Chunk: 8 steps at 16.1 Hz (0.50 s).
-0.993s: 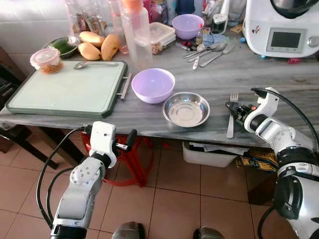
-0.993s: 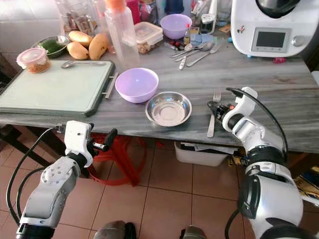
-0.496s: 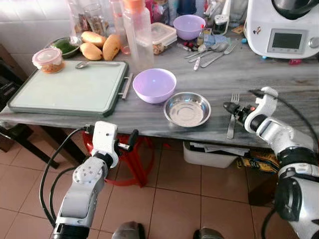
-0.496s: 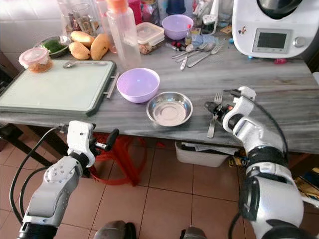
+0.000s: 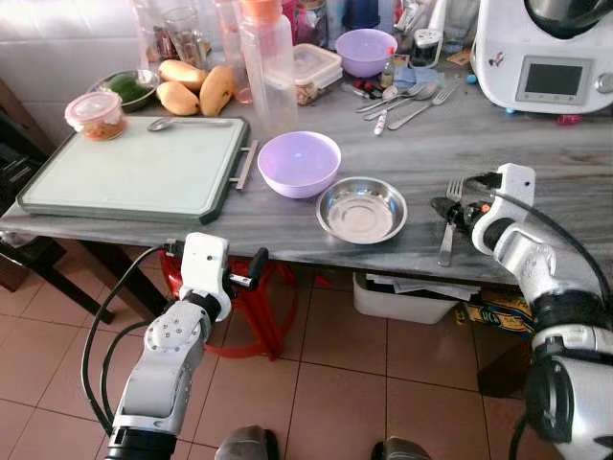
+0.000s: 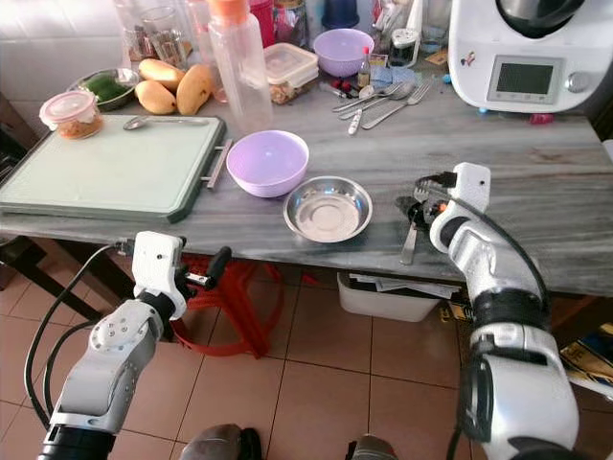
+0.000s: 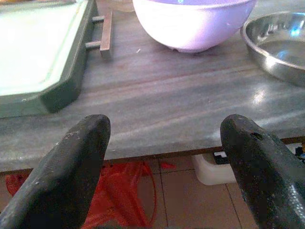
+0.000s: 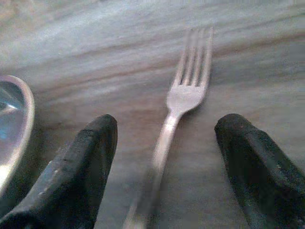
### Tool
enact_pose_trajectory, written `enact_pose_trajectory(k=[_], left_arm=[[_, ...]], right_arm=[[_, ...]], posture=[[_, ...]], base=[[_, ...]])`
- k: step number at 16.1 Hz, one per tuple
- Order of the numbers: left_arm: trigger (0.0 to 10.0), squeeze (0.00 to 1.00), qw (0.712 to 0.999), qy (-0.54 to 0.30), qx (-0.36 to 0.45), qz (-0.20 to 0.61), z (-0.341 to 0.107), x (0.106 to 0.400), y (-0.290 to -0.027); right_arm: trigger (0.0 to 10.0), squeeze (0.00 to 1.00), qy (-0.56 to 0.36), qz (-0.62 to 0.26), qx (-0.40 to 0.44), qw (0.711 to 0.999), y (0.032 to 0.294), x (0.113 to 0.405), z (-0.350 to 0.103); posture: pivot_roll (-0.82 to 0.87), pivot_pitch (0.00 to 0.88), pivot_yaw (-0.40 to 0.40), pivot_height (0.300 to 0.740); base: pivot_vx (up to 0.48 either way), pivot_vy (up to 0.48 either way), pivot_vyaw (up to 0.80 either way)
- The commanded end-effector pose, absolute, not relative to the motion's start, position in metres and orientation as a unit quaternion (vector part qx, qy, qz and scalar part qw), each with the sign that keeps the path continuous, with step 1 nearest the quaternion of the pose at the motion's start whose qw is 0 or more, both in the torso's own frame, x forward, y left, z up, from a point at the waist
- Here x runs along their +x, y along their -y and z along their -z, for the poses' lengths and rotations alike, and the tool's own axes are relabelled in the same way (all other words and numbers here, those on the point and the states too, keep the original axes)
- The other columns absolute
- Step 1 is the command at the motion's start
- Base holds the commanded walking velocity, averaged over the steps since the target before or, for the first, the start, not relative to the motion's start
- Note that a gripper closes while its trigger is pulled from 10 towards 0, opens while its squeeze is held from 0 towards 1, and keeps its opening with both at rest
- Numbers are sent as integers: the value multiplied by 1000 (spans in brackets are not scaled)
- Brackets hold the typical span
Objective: Setting the table
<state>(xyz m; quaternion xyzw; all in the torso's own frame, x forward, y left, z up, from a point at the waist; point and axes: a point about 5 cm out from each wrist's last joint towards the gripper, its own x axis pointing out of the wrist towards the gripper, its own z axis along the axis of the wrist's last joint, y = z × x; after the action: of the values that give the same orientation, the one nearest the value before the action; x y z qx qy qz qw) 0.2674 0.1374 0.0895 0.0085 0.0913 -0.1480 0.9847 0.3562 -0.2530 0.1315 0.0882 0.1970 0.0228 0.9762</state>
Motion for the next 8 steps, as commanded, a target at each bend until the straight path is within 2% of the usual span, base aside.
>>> enact_pose_trajectory(k=[1,8], left_arm=[[10000,0,986,-89,13,143,-90,269,-139],[10000,0,986,-87,13,144,-90,271,-138]], right_arm=[[10000,1000,-178,-20,58,982,252,357,-139],[10000,1000,-162,-19,64,985,249,358,-141]], posture=[[-15,9,70,740],[-19,9,75,740]], base=[[0,0,0],[0,0,0]])
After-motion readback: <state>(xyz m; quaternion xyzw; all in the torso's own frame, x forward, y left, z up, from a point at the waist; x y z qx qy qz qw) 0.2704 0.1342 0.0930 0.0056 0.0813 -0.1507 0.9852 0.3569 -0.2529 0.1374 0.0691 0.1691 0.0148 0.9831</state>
